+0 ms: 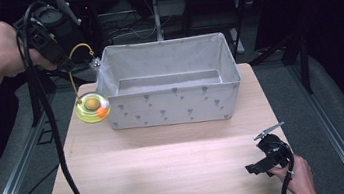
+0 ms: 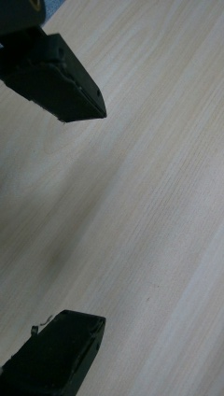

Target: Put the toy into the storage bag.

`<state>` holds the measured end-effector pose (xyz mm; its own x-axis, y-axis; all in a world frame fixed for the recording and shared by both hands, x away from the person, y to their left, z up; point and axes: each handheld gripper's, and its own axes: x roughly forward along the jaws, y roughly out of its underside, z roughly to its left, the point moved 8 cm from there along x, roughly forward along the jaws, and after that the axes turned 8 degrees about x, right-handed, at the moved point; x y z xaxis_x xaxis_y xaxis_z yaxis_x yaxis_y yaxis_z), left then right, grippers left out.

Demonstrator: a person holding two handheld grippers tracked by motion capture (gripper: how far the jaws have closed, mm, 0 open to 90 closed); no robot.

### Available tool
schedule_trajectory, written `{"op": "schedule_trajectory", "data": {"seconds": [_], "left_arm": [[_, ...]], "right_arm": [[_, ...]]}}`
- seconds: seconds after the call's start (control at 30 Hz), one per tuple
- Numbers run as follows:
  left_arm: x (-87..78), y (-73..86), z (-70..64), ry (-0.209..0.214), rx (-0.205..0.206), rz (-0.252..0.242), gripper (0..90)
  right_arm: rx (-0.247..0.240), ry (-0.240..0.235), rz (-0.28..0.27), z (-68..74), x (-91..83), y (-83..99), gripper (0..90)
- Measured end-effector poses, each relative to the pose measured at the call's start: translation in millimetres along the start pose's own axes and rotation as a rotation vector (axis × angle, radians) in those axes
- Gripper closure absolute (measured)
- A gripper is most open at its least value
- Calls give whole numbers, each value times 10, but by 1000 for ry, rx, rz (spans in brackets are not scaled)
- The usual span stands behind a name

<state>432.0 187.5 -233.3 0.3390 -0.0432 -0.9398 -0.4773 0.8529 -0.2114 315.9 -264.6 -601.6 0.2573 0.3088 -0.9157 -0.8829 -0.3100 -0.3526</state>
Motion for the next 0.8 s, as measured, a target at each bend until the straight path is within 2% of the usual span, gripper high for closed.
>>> {"op": "schedule_trajectory", "data": {"seconds": [0.07, 0.2, 0.23, 0.37, 0.57, 0.8], "left_arm": [[-23, -22, 8, 1, 2, -1, 881], [-57, -62, 34, 12, -6, -10, 881], [-72, -89, 43, 31, -6, -21, 881], [-117, -143, 85, 36, -18, -32, 882], [-157, -222, 133, 24, -18, -30, 881], [-154, -318, 212, -13, -21, 17, 881]], "right_arm": [[10, -10, -8, 12, 8, -5, 19], [2, 1, -3, 2, 2, -2, 19], [2, 3, -3, 0, 2, -1, 19], [8, 0, -9, 6, 3, -3, 19], [8, -2, 0, 4, -1, 3, 19], [0, 6, 0, -2, 1, 5, 19]]}}
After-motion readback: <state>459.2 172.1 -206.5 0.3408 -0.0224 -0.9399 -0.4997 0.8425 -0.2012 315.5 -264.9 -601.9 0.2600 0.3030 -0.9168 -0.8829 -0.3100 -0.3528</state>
